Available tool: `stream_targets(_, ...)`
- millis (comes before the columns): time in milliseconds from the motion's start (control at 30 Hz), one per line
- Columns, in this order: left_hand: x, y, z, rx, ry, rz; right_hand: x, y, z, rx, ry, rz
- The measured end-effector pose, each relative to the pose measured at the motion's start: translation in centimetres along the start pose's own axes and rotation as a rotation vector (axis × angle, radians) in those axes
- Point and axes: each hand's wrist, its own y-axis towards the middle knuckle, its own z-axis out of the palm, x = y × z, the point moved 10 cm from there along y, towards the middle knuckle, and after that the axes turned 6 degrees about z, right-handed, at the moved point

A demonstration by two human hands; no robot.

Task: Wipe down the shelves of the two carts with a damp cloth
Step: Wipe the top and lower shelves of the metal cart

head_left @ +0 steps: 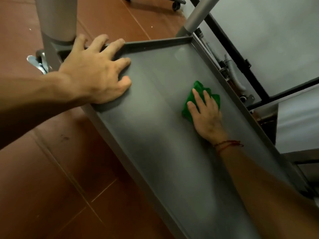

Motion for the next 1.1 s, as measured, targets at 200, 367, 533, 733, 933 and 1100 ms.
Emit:
stream_targets(200,-9.2,-2.8,-0.2,-0.006,-0.142,0.054,0.2,-1.1,0.2,0.053,0.011,-0.009)
stream_targets(367,-11.0,-3.9,-0.3,-0.013,-0.194,0.058,2.9,-8.2,0.8,0.072,-0.075,-0.182)
stream_targets(533,-11.8,-3.8,-0.1,-0.018,-0.112,0.063,6.4,-20.7,2.3,0.206,-0.077,-0.511)
stream_targets(733,-14.5,-3.2,0.3,0.007,-0.089,0.071,4.4,-16.7,2.0,0.067,-0.131,-0.542)
stream_targets(933,-14.5,-3.3,0.9,0.101,-0.103,0.078,-5.5,-4.7,-0.1,-0.044,-0.064,-0.087)
stream_targets(1100,-14.5,-3.3,1.4,0.144,-0.167,0.076,-5.9,-4.9,0.2,0.026,0.030,0.026)
